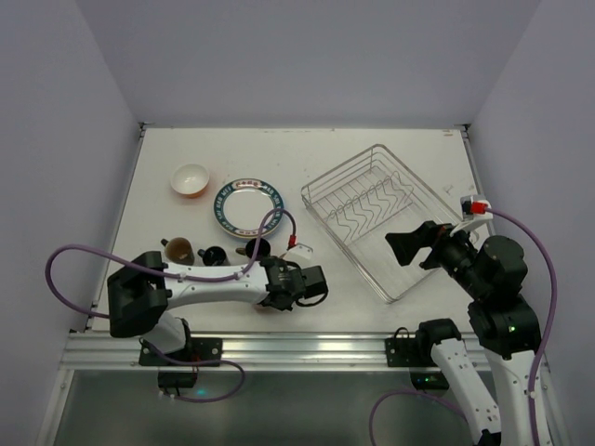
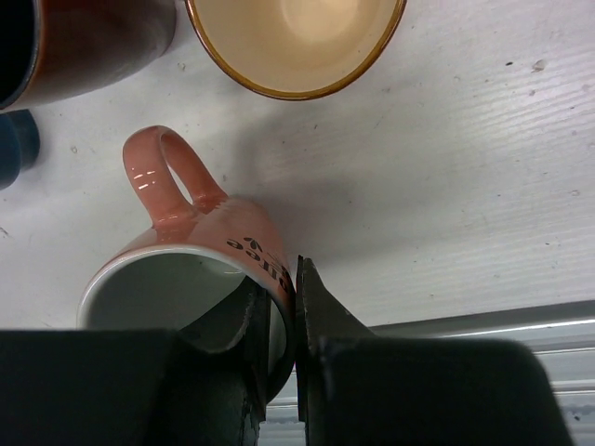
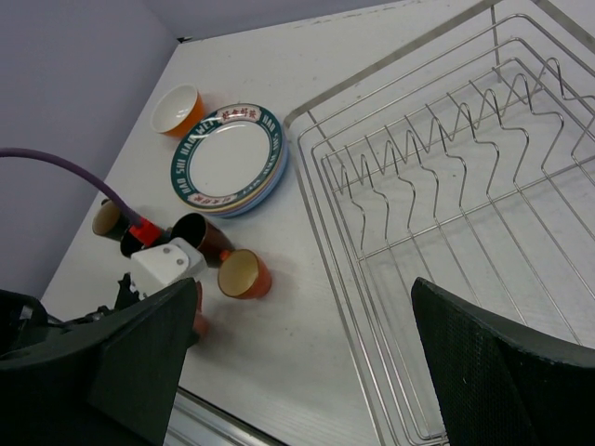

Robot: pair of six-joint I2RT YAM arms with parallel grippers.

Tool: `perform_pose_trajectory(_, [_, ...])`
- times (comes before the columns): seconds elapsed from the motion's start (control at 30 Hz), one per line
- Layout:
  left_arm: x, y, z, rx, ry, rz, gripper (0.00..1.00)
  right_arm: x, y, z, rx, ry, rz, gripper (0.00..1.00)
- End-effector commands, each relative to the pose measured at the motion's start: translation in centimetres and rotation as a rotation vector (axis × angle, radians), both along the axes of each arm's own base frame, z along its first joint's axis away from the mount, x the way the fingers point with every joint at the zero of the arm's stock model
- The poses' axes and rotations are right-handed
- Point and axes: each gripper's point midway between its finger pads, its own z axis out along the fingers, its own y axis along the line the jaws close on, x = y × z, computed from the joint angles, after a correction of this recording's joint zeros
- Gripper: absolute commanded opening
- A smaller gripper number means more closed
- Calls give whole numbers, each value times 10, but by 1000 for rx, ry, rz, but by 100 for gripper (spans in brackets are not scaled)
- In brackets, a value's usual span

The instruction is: Unload the mixed dishes from the dish rack

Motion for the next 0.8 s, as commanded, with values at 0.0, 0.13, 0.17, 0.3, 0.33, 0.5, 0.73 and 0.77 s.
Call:
perform_pose_trajectory(0.0, [21,-14,33,-146,-140,41,0,2,3,9,-7,-39,22,99])
perform_pose_trajectory(0.13, [27,-20,37,-202,-127,31,0,2,3,9,-7,-36,24,99])
perform_pose_trajectory(0.17, [29,-21,35,-201,-122,36,0,2,3,9,-7,-35,24,99])
perform_pose_trajectory(0.3, [30,-16,23,-174,-80,58,0,2,3,9,-7,-31,20,99])
perform_pose_trajectory(0.33, [30,-17,19,-176,-70,54,0,3,3,9,-8,-32,21,99])
perform_pose_trajectory(0.5, [30,-15,6,-170,-30,62,0,3,3,7,-7,-26,22,99])
perform_pose_trajectory(0.73, [27,-26,8,-222,-7,51,0,3,3,6,-8,-24,22,99])
perform_pose_trajectory(0.77, [27,-25,8,-222,-10,55,0,4,3,6,-7,-23,22,99])
